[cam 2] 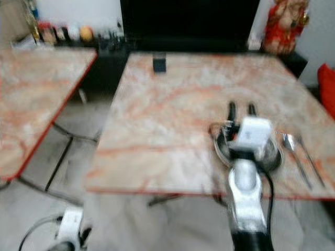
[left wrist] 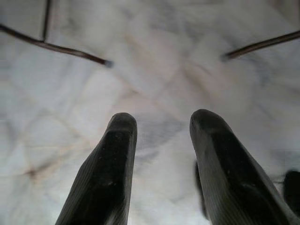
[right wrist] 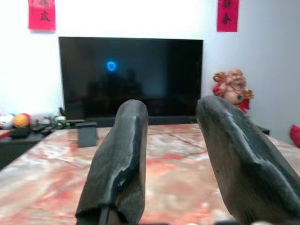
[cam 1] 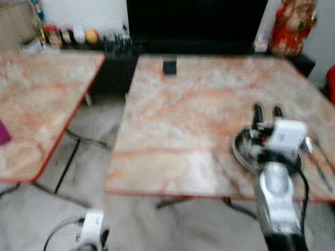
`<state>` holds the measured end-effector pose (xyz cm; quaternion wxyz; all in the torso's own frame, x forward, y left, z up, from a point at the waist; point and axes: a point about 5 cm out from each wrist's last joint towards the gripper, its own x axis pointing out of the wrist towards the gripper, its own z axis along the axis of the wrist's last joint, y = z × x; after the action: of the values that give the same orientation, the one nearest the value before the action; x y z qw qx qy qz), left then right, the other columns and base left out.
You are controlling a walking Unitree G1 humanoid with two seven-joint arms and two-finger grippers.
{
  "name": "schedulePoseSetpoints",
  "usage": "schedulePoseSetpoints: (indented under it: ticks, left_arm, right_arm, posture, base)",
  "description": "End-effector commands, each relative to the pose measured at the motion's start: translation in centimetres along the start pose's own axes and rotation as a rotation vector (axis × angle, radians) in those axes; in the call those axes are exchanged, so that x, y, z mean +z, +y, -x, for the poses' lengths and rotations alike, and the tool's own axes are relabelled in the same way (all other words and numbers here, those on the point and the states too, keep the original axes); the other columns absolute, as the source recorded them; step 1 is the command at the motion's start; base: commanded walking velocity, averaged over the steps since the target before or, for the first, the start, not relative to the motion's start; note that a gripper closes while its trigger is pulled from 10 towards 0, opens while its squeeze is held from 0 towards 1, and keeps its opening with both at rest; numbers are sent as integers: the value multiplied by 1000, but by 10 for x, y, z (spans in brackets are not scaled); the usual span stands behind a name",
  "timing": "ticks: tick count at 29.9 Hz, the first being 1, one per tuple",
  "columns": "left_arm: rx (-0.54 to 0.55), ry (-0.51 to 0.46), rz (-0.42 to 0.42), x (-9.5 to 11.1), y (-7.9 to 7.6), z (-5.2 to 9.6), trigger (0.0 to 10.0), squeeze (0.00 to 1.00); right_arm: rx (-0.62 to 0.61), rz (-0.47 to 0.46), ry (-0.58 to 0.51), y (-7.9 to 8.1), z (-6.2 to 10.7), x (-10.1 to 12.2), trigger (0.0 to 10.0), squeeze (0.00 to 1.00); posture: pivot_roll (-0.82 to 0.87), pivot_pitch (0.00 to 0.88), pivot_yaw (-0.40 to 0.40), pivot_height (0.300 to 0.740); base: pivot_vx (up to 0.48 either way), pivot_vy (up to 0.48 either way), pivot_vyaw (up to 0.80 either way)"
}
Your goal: Setting the table
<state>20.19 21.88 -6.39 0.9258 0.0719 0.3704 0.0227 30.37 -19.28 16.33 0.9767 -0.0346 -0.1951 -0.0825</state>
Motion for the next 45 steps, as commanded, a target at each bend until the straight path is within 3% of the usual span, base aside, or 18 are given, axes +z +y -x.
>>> schedulePoseSetpoints:
  ticks: [1, 5, 45]
  left_arm:
    - [-17, 14, 6, -2, -7, 0, 10000, 0]
    - [-17, 12, 9, -2, -7, 0, 10000, 0]
    - [-15, 6, 12, -1, -7, 0, 10000, 0]
  right_arm:
    - [-25, 14, 6, -8, 1, 0, 10000, 0]
    - [5, 15, -4, -1, -2, 3, 10000, 0]
    - [62, 2, 23, 10, -2, 1, 10000, 0]
  posture:
    - [-28, 0, 6, 740]
    - [-26, 0, 3, 740]
    - [-21, 0, 0, 740]
  base:
    - [0, 431, 0]
    - [0, 421, 0]
    - [0, 421, 0]
